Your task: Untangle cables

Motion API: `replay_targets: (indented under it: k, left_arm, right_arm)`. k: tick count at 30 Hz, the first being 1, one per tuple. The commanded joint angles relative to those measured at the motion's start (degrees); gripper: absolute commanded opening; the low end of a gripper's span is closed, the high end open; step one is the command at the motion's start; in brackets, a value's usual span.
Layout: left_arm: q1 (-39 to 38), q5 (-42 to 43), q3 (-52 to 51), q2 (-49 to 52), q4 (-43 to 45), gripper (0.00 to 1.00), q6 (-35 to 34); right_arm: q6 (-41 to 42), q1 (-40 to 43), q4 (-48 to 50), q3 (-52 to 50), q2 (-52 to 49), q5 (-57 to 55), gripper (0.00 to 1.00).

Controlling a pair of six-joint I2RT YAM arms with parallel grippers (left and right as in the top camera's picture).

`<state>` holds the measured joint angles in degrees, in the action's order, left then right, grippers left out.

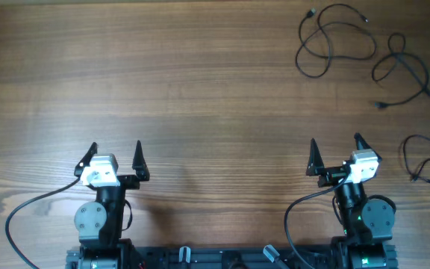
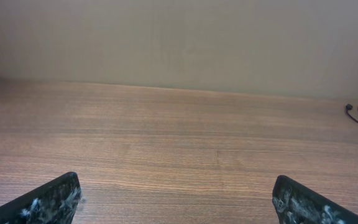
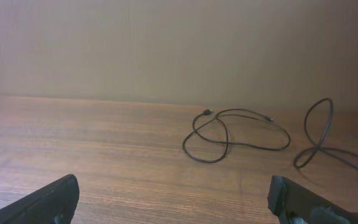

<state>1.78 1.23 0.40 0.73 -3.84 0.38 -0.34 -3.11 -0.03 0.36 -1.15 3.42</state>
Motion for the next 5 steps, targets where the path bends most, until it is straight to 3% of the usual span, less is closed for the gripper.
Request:
replay_targets:
  k: [1, 5]
  left_arm:
    - [0.26, 0.87, -0.09, -0.39, -0.48, 1.0, 0.9]
    - [0.26, 0.87, -0.07, -0.39, -0.48, 1.0, 0.9]
  right_arm:
    - [-0.79, 0.09, 0.09, -0.07, 0.94, 0.48, 1.0]
    - [-0.76, 0.09, 0.09, -0.07, 0.94, 0.48, 1.0]
